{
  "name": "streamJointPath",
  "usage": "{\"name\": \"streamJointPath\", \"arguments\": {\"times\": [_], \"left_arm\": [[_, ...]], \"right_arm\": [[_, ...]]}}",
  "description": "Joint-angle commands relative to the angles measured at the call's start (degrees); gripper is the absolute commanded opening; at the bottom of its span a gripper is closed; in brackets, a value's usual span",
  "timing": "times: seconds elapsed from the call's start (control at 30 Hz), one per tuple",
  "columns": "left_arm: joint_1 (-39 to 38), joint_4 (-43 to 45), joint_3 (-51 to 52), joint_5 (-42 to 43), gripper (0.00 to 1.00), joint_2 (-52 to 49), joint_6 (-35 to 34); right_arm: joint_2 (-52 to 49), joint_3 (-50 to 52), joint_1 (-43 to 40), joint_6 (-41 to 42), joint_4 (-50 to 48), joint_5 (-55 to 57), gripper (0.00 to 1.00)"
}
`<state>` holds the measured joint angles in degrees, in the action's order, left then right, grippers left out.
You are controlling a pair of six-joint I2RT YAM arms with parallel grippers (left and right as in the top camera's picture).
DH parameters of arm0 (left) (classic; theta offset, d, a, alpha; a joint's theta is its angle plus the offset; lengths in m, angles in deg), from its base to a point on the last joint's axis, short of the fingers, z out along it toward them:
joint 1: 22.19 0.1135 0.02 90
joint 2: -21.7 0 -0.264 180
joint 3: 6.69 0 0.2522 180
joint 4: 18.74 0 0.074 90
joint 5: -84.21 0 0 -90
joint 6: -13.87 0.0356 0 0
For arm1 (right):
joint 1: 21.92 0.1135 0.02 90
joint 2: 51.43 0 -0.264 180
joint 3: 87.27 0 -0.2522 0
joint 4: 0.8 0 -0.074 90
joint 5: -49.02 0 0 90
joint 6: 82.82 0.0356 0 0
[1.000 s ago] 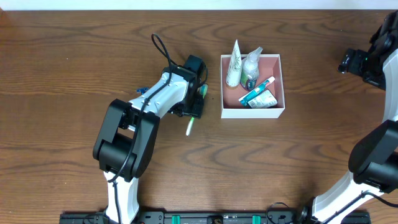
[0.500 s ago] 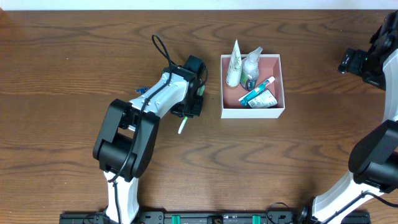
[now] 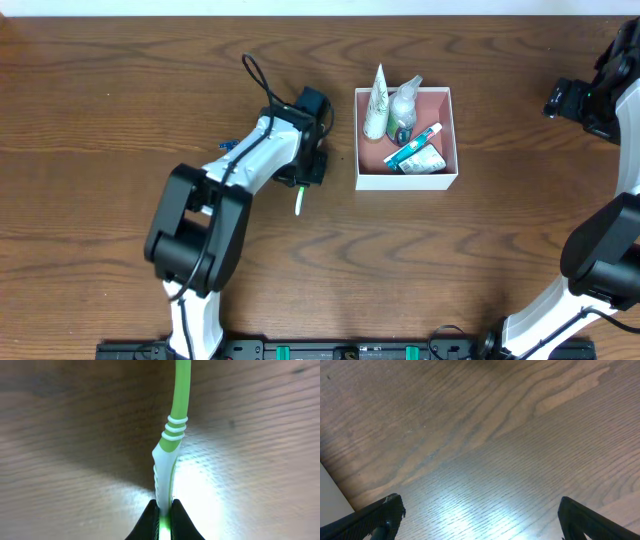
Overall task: Pack container
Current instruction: 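Lift the toothbrush upright and carry it over the white box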
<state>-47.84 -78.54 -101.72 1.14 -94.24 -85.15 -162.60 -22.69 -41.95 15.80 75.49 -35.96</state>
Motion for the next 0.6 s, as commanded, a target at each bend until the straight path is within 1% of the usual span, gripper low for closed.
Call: {"name": "streamJointPath", "arguments": {"times": [0.0, 0.2, 0.33, 0.4, 0.47, 0.57], "left_arm": [[0.09, 0.02, -2.78, 0.17, 0.07, 7.34, 0.09], [0.07, 3.48, -2.97, 0.20, 0.06, 21.73, -3.82], [-0.42, 9.01, -2.97, 0.20, 0.06, 32.00, -6.62], [-1.46, 13.03, -2.97, 0.22, 0.06, 36.52, -6.78], [-3.21, 17.00, -2.97, 0.20, 0.06, 39.58, -6.75], [-6.21, 21.16, -2.97, 0.20, 0.06, 40.65, -6.75]], "right_arm": [[-0.50, 0.22, -0.31, 0.76, 0.02, 0.76, 0.99], [-0.50, 0.22, -0.31, 0.76, 0.02, 0.76, 0.99], [-0.50, 0.22, -0.33, 0.76, 0.02, 0.76, 0.99], [-0.50, 0.22, -0.33, 0.76, 0.02, 0.76, 0.99], [-0.50, 0.22, -0.31, 0.76, 0.02, 0.76, 0.99], [-0.50, 0.22, -0.33, 0.76, 0.02, 0.76, 0.99]]}}
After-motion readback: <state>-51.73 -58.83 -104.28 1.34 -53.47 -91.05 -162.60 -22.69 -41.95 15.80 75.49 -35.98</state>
